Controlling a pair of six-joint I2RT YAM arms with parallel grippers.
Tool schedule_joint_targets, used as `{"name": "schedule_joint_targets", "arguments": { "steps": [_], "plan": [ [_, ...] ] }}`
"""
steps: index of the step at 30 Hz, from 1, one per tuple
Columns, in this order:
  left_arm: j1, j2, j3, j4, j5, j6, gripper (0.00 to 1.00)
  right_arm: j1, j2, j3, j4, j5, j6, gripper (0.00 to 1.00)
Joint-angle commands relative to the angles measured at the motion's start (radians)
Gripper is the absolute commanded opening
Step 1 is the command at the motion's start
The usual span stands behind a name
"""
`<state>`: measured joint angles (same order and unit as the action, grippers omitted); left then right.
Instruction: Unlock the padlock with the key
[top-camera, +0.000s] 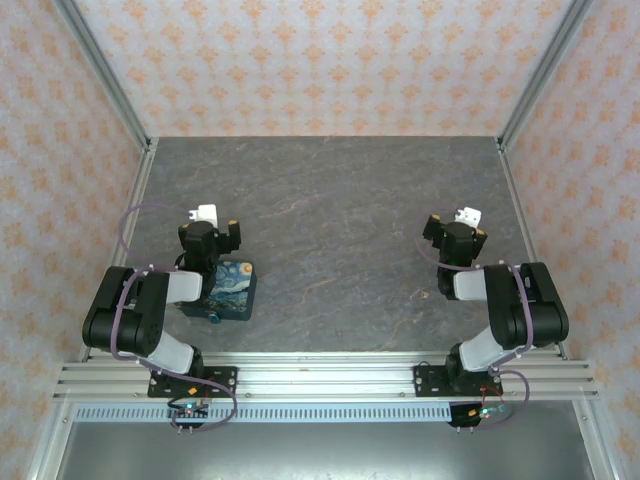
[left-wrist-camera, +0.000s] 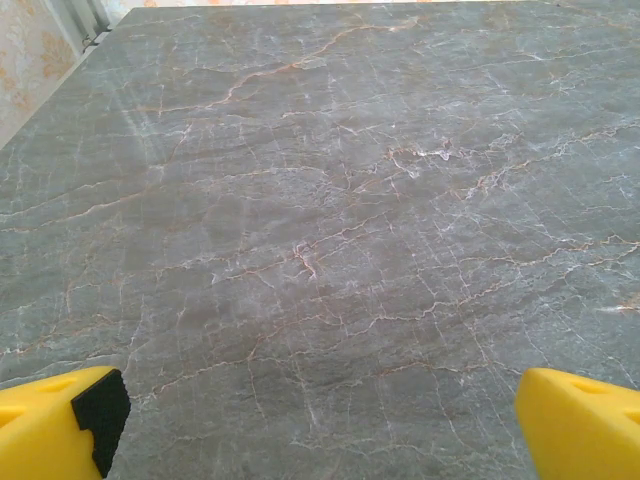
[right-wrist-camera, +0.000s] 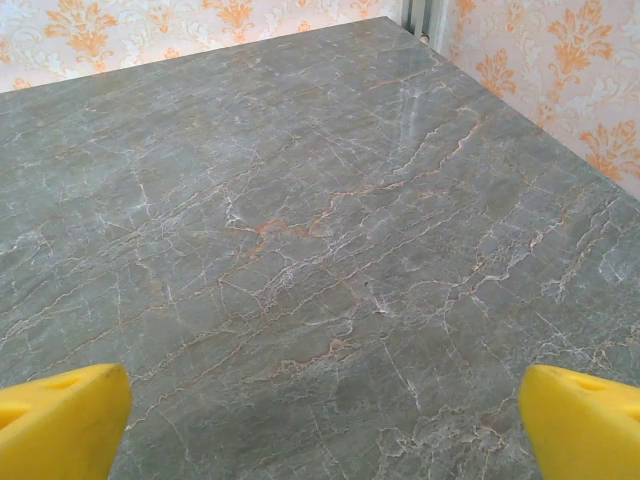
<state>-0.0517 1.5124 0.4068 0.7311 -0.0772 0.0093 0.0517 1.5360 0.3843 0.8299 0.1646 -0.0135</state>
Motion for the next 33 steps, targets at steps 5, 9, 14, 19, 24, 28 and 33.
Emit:
{"name": "schedule_joint_targets", "arguments": {
  "steps": [5,9,14,19,24,28,33],
  "plan": [
    [0.003,-0.015,0.018,0.016,0.009,0.014,1.0,0.005,-0.008,0.01,0.003,0.022,-0.012,0.99],
    [0.007,-0.014,0.021,0.011,0.009,0.011,1.0,0.005,-0.009,0.01,0.003,0.023,-0.011,0.99],
    [0.014,-0.014,0.023,0.009,0.02,0.005,1.0,0.006,-0.009,0.01,0.003,0.022,-0.012,0.99],
    [0.015,-0.014,0.024,0.005,0.022,0.005,1.0,0.0,-0.008,0.014,-0.003,0.015,-0.007,0.99],
    [0.016,-0.014,0.024,0.005,0.024,0.004,1.0,-0.009,-0.007,0.015,-0.006,-0.002,0.0,0.99],
    [0.016,-0.036,0.059,-0.068,0.006,-0.005,1.0,-0.01,-0.028,0.009,0.004,0.043,0.014,0.99],
    [0.025,-0.147,0.272,-0.493,-0.073,-0.06,1.0,-0.004,-0.187,0.084,-0.277,0.146,0.057,0.99]
  ]
}}
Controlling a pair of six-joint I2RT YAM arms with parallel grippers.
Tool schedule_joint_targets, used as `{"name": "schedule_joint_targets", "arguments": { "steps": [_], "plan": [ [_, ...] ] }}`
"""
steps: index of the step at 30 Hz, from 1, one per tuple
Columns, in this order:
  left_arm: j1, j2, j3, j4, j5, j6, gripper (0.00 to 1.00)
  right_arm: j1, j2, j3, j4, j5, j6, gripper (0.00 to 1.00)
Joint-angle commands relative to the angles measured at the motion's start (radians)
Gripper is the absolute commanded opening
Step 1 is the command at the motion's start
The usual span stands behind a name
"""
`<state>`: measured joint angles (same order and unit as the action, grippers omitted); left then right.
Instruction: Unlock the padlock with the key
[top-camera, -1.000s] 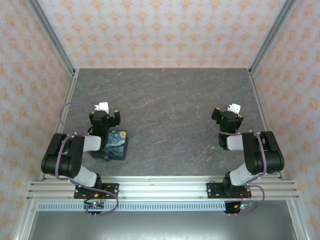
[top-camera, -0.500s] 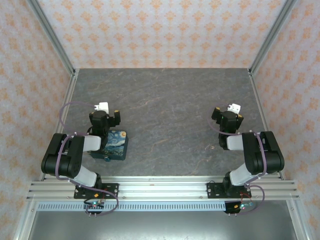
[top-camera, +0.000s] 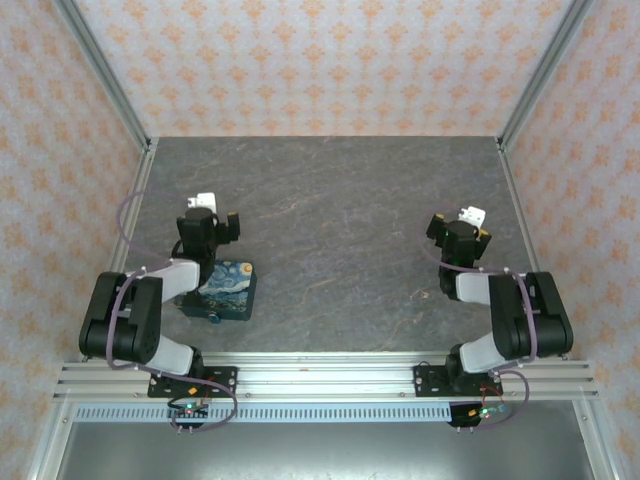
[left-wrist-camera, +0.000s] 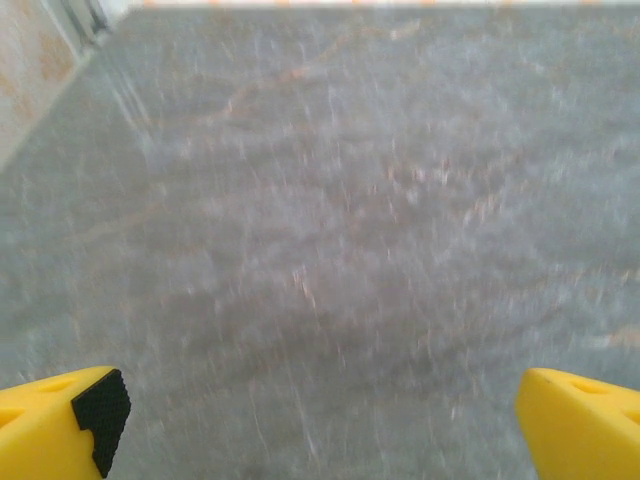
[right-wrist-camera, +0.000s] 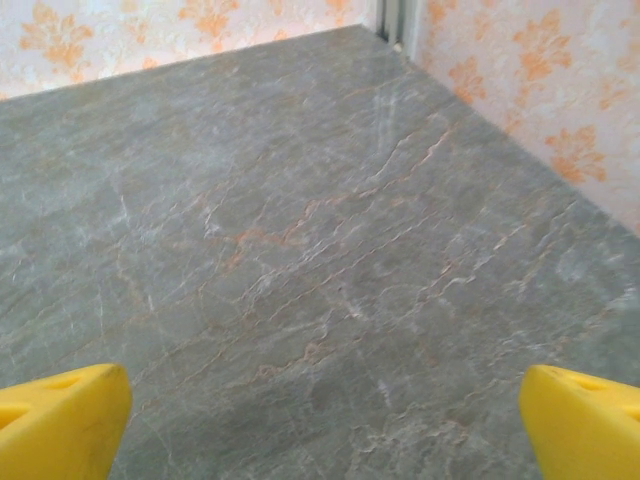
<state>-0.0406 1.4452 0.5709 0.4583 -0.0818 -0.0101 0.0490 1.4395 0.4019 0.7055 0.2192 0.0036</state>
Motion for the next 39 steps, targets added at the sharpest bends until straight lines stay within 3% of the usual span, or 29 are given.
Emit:
{"name": "schedule_joint_targets", "arguments": {
  "steps": [1,6,11,14,21,30,33,39],
  "plan": [
    [0.018,-0.101,0.132,-0.273,-0.081,-0.068,1.0,-0.003,-0.121,0.098,-0.245,0.108,0.079,0.99],
    [0.019,-0.197,0.25,-0.607,-0.171,-0.254,1.0,-0.014,-0.246,0.204,-0.577,-0.027,0.35,0.99],
    [0.023,-0.268,0.342,-0.984,-0.172,-0.38,1.0,-0.014,-0.345,0.155,-0.564,-0.453,0.565,0.99],
    [0.025,-0.327,0.315,-1.093,-0.147,-0.433,1.0,0.013,-0.348,0.1,-0.515,-0.619,0.715,0.98],
    [0.029,-0.43,0.176,-1.14,-0.124,-0.506,1.0,0.191,-0.464,0.029,-0.598,-0.604,0.819,0.96],
    [0.045,-0.396,0.061,-1.046,-0.09,-0.574,1.0,0.448,-0.473,0.031,-0.631,-0.558,0.901,0.93],
    [0.045,-0.4,0.036,-1.012,-0.031,-0.573,1.0,0.552,-0.433,0.06,-0.643,-0.522,0.897,0.93],
    [0.041,-0.384,0.001,-0.969,0.206,-0.582,1.0,0.704,-0.293,0.136,-0.639,-0.505,0.871,0.9]
  ]
}}
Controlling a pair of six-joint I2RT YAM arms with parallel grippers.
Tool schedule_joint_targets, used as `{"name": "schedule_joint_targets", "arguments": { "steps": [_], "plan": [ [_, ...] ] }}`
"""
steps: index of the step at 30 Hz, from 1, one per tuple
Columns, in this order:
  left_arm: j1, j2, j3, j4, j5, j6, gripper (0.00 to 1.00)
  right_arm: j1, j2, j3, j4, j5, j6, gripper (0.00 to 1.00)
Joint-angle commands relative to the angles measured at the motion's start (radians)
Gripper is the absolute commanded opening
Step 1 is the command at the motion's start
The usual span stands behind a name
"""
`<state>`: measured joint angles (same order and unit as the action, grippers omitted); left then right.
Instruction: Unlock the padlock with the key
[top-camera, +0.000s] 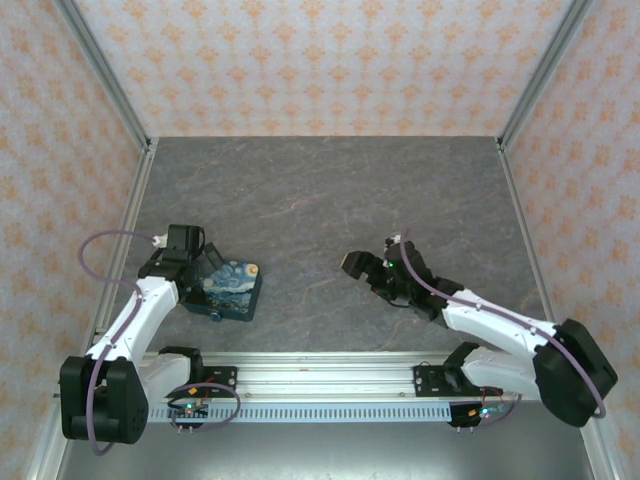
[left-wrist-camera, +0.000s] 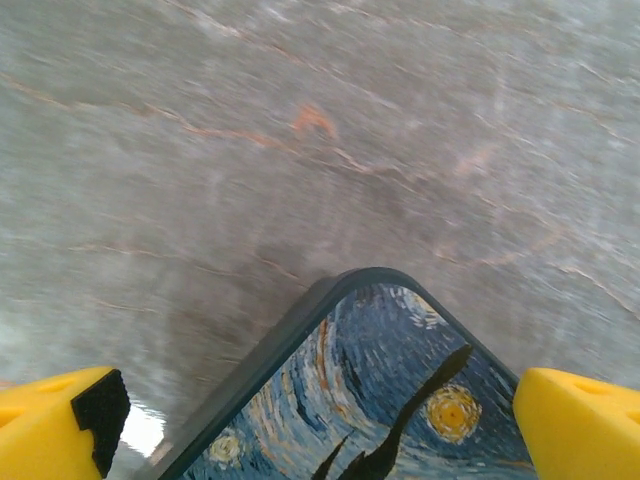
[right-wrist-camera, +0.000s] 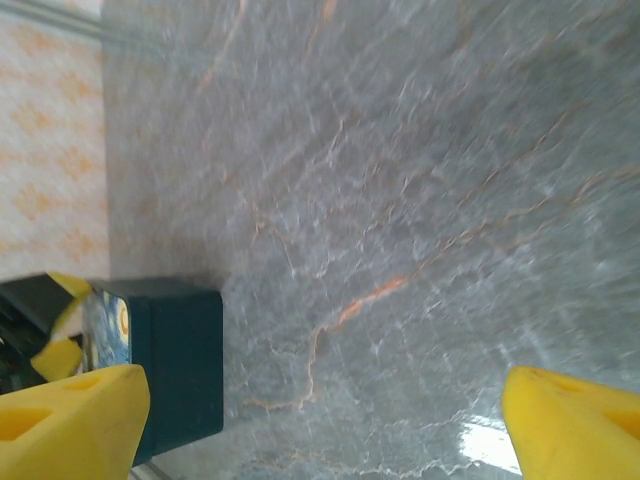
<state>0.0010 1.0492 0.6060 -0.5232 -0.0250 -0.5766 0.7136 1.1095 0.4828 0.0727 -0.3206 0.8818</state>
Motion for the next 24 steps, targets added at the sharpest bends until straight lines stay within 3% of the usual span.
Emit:
{"name": "schedule_joint_targets", "arguments": {
  "steps": [1,4,13,18,24],
  "plan": [
    [-0.007,0.01,-0.046,0.021,0.187,-0.028,1.0,0.066,0.06,0.073,-0.009,0.035,-0.021,0.9],
    [-0.067,-0.022,-0.085,0.057,0.226,-0.098,1.0,0.141,0.137,0.141,-0.06,0.05,-0.106,0.89],
    [-0.287,-0.091,-0.134,0.183,0.18,-0.328,1.0,0.339,0.261,0.28,-0.262,0.14,-0.426,0.93],
    [-0.356,-0.059,-0.096,0.207,0.157,-0.352,1.0,0.453,0.283,0.287,-0.316,0.178,-0.517,0.96],
    [-0.397,-0.012,-0.057,0.227,0.148,-0.344,1.0,0.561,0.321,0.291,-0.297,0.23,-0.511,0.97]
  ]
}}
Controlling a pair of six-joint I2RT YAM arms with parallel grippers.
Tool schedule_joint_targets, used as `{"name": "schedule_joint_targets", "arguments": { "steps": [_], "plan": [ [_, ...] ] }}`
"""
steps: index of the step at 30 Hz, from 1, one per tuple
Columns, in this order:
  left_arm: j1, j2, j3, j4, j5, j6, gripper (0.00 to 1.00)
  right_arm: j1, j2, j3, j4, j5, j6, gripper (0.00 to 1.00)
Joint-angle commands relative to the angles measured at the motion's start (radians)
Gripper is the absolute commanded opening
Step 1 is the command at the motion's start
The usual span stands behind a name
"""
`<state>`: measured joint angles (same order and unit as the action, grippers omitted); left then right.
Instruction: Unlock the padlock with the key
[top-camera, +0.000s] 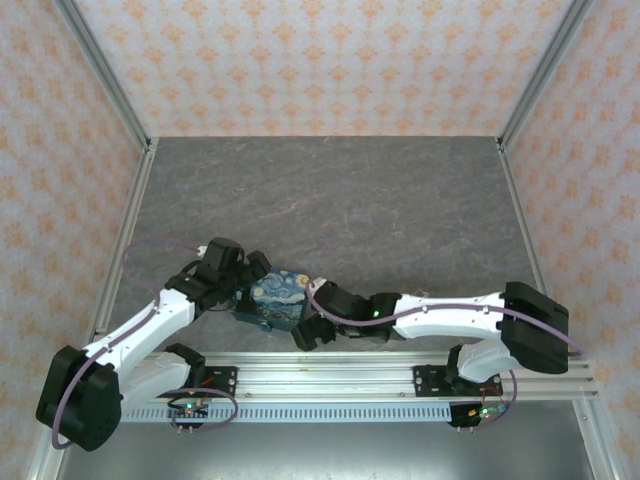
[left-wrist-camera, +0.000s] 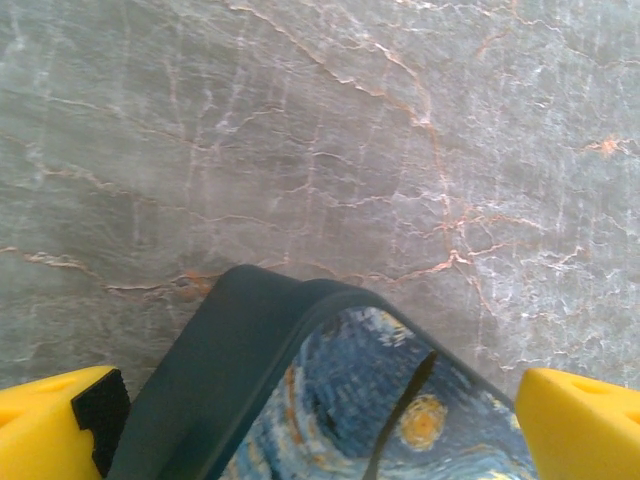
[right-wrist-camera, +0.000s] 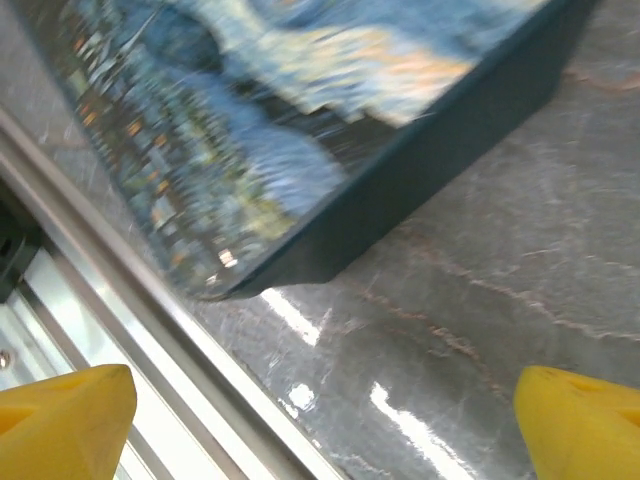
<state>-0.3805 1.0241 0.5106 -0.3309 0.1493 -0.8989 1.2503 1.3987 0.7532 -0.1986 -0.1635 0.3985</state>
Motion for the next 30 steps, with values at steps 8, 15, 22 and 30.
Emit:
{"name": "schedule_joint_targets", "arguments": {
  "steps": [8,15,22,30],
  "plan": [
    [-0.069,0.077,0.064,0.093,-0.026,-0.037,1.0,0.009,0.09,0.025,0.01,0.359,0.138,0.96],
    [-0.14,0.182,0.116,0.172,-0.028,-0.057,1.0,-0.149,-0.047,-0.108,0.087,0.394,0.257,0.97],
    [-0.167,0.36,0.241,0.238,-0.031,-0.047,1.0,-0.269,-0.082,-0.124,0.109,0.32,0.255,0.97],
    [-0.167,0.528,0.416,0.236,-0.022,0.011,1.0,-0.352,-0.072,-0.12,0.134,0.22,0.255,0.98]
  ]
}}
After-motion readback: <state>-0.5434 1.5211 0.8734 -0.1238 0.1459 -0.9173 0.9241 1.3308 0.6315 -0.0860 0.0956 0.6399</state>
